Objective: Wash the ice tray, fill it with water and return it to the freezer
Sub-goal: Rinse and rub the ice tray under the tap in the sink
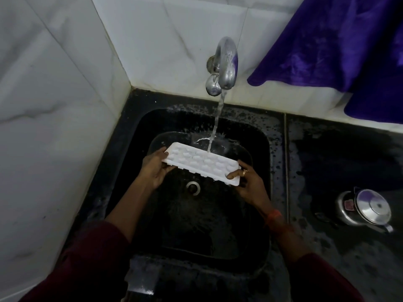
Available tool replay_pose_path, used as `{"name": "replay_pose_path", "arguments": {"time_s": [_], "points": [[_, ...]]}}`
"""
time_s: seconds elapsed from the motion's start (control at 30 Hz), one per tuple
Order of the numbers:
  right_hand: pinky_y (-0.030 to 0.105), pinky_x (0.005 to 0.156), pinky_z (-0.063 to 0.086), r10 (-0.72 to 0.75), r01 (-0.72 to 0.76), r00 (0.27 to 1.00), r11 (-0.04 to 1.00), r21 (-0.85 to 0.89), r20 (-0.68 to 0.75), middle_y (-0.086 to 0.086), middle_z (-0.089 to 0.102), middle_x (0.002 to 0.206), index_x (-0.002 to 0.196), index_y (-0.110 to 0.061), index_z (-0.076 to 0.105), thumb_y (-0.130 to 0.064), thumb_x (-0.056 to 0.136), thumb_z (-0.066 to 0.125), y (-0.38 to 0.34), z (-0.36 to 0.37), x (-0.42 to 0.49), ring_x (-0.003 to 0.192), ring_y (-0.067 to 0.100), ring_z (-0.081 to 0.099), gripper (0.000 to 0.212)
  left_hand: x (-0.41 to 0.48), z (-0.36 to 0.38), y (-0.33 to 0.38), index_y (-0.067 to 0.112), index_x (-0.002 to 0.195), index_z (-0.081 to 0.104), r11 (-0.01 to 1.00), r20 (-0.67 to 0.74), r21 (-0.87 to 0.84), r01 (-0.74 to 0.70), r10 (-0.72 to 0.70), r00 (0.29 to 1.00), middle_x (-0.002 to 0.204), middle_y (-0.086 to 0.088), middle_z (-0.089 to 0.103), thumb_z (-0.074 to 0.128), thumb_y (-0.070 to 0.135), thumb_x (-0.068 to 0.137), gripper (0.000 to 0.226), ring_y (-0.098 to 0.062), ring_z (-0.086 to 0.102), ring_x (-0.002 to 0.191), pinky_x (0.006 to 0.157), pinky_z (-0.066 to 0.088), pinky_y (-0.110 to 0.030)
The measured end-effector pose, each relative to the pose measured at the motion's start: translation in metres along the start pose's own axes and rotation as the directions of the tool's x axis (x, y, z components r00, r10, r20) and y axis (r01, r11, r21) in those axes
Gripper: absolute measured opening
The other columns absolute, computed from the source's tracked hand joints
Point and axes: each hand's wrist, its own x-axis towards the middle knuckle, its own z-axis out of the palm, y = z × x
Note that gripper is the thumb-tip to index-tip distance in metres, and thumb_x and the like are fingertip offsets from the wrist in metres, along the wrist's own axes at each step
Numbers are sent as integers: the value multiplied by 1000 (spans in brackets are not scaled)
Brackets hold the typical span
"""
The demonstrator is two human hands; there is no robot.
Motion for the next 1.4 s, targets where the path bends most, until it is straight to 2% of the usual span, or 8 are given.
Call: {"name": "replay_pose_path", "arguments": {"time_s": [0.07, 0.17, 0.3, 0.47, 0.83, 1.0, 1.13, 1.4], "points": [[51, 111, 43, -6, 5, 1000, 999, 53, 6, -10, 47, 141, 86, -36, 73, 5, 75, 79, 0, 5, 0, 128, -20, 39, 42, 0, -7, 0, 3, 125, 60, 1000, 7, -30, 3, -3, 1000, 124, -20, 65, 52, -1, 92, 35, -31, 66, 104, 78, 60, -43], [55, 111, 42, -68, 65, 997, 996, 60, 39, -27, 48, 141, 86, -37, 75, 8, 73, 77, 7, 12, 7, 142, -1, 36, 46, 0, -19, -1, -5, 121, 63, 997, 31, -73, 36, -34, 999, 124, -25, 65, 55, 2, 87, 36, -34, 68, 97, 74, 61, -42], [42, 117, 38, -189, 189, 981, 982, 1, 35, 4, 41, 155, 86, -38, 75, 4, 76, 81, 10, 18, 19, 144, 9, 39, 44, 1, -28, -1, 6, 121, 64, 997, -16, 71, 33, -32, 999, 114, -16, 71, 64, 25, 96, 32, -30, 69, 95, 82, 59, -49], [42, 120, 31, -309, 324, 940, 941, -100, 142, 3, 31, 158, 101, -19, 70, 23, 71, 61, -5, 11, 31, 152, 18, 24, 53, 2, -32, -9, 13, 120, 60, 987, -133, 108, -120, 134, 982, 113, -8, 68, 59, 30, 100, 26, -19, 68, 86, 58, 57, -31], [54, 119, 18, -352, 481, 877, 607, -632, 328, -1, 39, 155, 149, -27, 40, -56, 69, 56, -35, -2, 46, 150, 27, 22, 86, -3, -19, -9, 13, 111, 60, 932, -195, 100, -347, 360, 912, 95, 1, 68, 58, 28, 101, 18, -10, 67, 79, 59, 56, -22], [45, 121, 10, -295, 360, 932, 706, -610, 209, -4, 49, 147, 144, -29, 46, -61, 91, 42, -46, 4, 61, 146, 24, 29, 62, -5, -15, -8, 14, 111, 61, 910, -188, 128, -395, 413, 891, 96, 0, 69, 59, 28, 100, 18, -12, 67, 81, 68, 58, -29], [44, 113, 26, -349, 342, 931, 731, -590, 107, -8, 60, 129, 124, -29, 63, -44, 93, 48, -57, 12, 69, 131, 21, 44, 38, -5, -12, -7, 13, 109, 61, 889, -223, 136, -437, 458, 861, 98, -2, 68, 59, 26, 100, 16, -13, 66, 83, 68, 57, -26], [20, 91, 48, -101, 91, 993, 984, -155, -56, -10, 70, 100, 103, -16, 74, 0, 91, 55, -95, 1, 97, 96, 8, 65, 27, -3, -9, -11, 15, 109, 62, 902, -202, 125, -412, 430, 880, 107, -9, 69, 61, 29, 99, 17, -24, 68, 94, 80, 58, -40]]}}
